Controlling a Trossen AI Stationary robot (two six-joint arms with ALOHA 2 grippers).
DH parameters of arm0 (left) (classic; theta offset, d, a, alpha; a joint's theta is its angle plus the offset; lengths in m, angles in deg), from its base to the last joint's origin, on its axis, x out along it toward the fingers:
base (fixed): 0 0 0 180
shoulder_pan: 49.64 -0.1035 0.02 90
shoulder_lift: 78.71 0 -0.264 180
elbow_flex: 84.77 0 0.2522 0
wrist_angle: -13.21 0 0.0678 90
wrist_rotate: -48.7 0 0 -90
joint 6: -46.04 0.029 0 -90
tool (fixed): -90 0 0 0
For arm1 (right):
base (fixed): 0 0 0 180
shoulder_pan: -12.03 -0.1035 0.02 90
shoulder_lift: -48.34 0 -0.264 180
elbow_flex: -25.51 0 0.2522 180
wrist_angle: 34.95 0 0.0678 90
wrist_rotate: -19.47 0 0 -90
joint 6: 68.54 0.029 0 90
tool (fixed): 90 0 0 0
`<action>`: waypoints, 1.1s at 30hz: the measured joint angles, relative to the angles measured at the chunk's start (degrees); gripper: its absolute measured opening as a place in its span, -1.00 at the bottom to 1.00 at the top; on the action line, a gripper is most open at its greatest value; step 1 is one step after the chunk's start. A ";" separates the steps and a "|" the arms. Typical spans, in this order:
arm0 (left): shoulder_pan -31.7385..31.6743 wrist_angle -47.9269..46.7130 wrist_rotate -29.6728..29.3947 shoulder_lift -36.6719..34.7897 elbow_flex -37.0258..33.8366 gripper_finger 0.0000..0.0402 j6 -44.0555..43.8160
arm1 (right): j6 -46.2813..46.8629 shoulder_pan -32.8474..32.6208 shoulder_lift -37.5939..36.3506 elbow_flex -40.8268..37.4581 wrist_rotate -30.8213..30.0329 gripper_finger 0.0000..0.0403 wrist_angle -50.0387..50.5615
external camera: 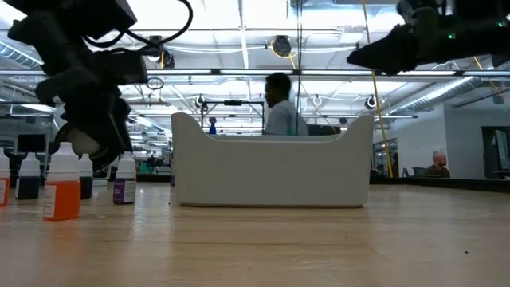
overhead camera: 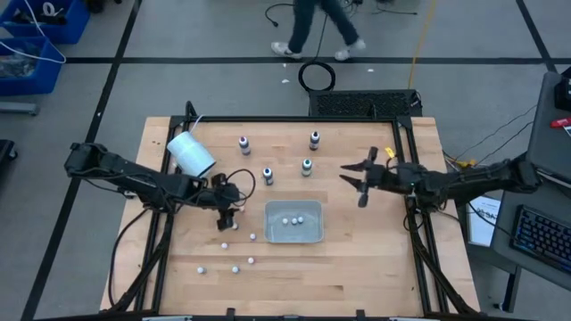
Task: Pick & Place food coloring
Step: Put the orange food coloring bottle into the bin
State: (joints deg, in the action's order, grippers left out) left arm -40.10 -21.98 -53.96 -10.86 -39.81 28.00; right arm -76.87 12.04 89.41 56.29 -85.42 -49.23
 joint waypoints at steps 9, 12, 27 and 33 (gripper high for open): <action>-0.94 2.57 2.14 1.11 -0.02 0.12 -3.32 | -1.30 -0.02 -3.16 -5.94 0.04 -0.43 -7.83; -0.94 2.97 2.16 2.77 -0.02 0.12 -4.13 | -1.35 -0.02 -2.93 -5.94 0.09 -0.43 -7.73; -2.18 5.95 2.15 8.04 -0.02 0.12 -4.58 | -1.35 -0.02 -2.94 -5.94 0.12 -0.43 -7.75; -2.25 6.11 2.18 8.04 -0.02 0.12 -3.71 | -1.24 -0.02 -2.92 -5.94 0.14 -0.43 -7.73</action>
State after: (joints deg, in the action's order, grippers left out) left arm -42.35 -15.87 -51.78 -2.81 -39.83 24.30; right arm -78.11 12.02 86.49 50.34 -85.28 -56.96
